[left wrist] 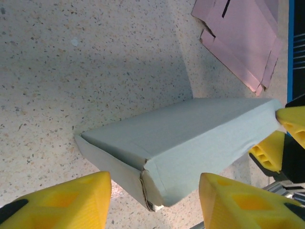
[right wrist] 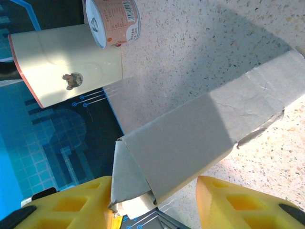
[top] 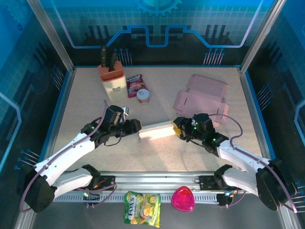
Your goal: Fold the paper box
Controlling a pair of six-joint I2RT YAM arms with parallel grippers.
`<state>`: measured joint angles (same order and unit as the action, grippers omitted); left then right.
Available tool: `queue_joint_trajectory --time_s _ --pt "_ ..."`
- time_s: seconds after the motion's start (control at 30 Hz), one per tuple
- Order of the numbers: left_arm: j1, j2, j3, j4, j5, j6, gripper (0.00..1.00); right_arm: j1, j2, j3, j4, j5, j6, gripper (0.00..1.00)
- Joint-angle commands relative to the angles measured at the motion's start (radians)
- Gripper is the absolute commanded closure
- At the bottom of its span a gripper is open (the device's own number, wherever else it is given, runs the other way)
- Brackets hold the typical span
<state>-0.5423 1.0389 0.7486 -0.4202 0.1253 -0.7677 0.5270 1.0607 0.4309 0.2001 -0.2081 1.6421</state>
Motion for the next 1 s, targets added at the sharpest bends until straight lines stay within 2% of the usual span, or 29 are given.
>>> queue_joint_trajectory --time_s 0.0,0.2,0.57,0.8,0.97 --pt "0.017 0.011 -0.033 0.05 0.018 -0.036 0.52 -0.01 0.005 -0.018 -0.014 -0.004 -0.005 0.52" --pt "0.018 0.035 -0.056 0.078 0.031 -0.036 0.62 -0.01 0.013 -0.019 -0.011 -0.005 -0.006 0.52" --pt "0.018 0.024 -0.12 0.096 0.023 -0.022 0.66 -0.02 0.056 -0.035 -0.002 -0.004 -0.018 0.53" --pt "0.019 0.022 -0.169 0.126 0.032 -0.012 0.77 -0.021 0.064 -0.045 -0.023 0.006 -0.033 0.57" --pt "0.018 0.023 -0.211 0.162 0.061 -0.008 0.79 -0.024 0.068 -0.061 -0.028 0.009 -0.035 0.59"
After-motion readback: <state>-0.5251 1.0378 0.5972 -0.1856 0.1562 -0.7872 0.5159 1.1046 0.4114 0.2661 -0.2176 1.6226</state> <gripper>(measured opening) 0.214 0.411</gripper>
